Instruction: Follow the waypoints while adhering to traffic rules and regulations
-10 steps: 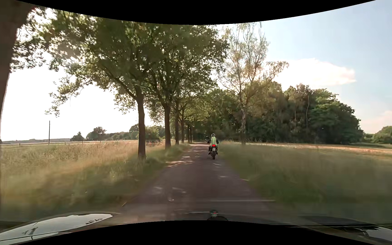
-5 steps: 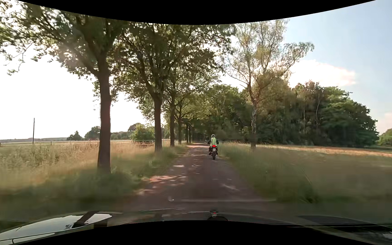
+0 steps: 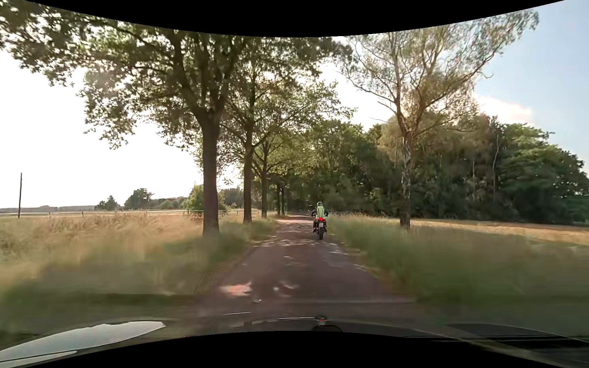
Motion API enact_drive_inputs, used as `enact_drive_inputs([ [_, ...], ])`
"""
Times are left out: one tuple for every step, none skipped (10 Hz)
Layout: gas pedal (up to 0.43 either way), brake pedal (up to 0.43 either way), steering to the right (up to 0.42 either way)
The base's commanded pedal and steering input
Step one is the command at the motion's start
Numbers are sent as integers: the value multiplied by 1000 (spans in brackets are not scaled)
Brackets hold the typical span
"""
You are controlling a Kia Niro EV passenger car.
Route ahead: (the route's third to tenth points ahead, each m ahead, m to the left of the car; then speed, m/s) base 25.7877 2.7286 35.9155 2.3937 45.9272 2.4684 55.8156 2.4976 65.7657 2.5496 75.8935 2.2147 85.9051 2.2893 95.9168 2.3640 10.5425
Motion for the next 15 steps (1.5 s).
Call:
enact_drive_inputs([
  [240,0,1],
  [240,0,0],
  [240,0,0],
  [240,0,-1],
  [240,0,-1],
  [240,0,-1],
  [240,0,-1],
  [240,0,-1],
  [240,0,-1],
  [240,0,-1],
  [240,0,-1],
  [240,0,-1],
  [240,0,-1],
  [228,0,-1],
  [220,0,0],
])
